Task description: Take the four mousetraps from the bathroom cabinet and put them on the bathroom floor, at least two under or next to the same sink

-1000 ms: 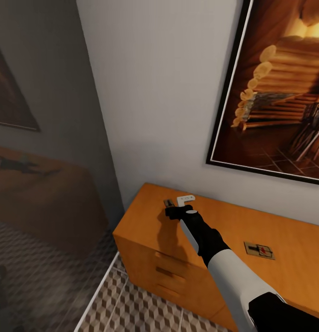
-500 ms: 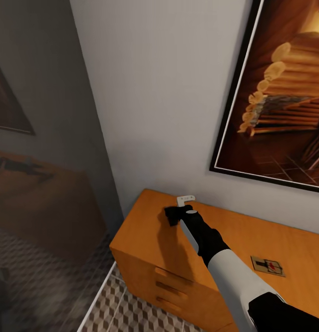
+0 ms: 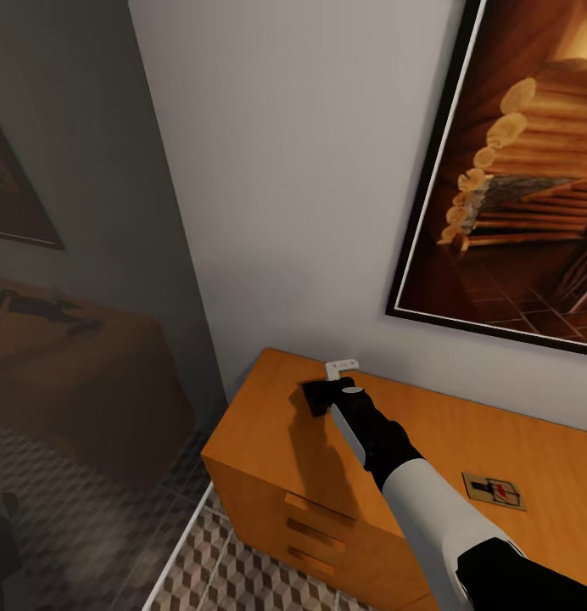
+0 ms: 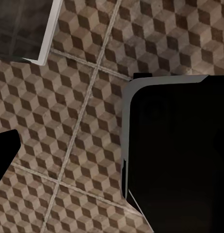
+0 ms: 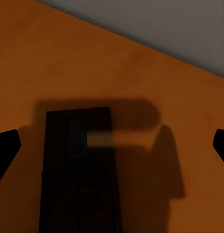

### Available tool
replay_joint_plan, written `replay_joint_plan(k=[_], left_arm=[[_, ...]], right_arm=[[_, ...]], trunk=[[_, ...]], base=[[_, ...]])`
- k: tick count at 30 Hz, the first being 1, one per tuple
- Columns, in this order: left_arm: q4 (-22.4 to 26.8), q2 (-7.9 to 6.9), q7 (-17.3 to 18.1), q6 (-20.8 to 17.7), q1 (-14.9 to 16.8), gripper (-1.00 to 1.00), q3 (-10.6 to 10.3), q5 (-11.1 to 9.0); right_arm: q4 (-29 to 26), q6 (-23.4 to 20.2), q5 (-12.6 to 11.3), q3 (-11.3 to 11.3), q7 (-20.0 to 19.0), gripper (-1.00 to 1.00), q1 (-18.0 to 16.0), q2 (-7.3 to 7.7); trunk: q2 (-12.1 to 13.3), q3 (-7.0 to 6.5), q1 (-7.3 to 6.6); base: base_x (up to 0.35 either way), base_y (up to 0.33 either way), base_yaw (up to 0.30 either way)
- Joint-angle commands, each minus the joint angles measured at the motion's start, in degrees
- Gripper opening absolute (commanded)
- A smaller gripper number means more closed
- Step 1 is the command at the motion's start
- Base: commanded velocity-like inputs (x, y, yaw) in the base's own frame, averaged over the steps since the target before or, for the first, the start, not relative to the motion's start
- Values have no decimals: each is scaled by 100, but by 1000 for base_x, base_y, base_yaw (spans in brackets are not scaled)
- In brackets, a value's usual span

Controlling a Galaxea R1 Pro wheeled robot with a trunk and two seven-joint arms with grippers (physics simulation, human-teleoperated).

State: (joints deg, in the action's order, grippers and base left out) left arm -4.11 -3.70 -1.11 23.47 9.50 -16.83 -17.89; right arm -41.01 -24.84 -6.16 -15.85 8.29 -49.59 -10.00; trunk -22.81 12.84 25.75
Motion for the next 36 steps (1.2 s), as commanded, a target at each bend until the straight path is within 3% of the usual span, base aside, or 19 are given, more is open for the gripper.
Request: replay_joint_plan(k=[1,36], left_arm=[[-20,3,-12,35,8,100,-48,-22],[-20,7,-3,35,8,100,-48,-22]], right_arm=[[-5,-21,-61,-15,50,100,-6,0],[26,-28,-32,-31,66,100,-7,0]], trunk=[[-11,11,3],[-11,11,3]], base=[[0,0,0],[0,0,0]])
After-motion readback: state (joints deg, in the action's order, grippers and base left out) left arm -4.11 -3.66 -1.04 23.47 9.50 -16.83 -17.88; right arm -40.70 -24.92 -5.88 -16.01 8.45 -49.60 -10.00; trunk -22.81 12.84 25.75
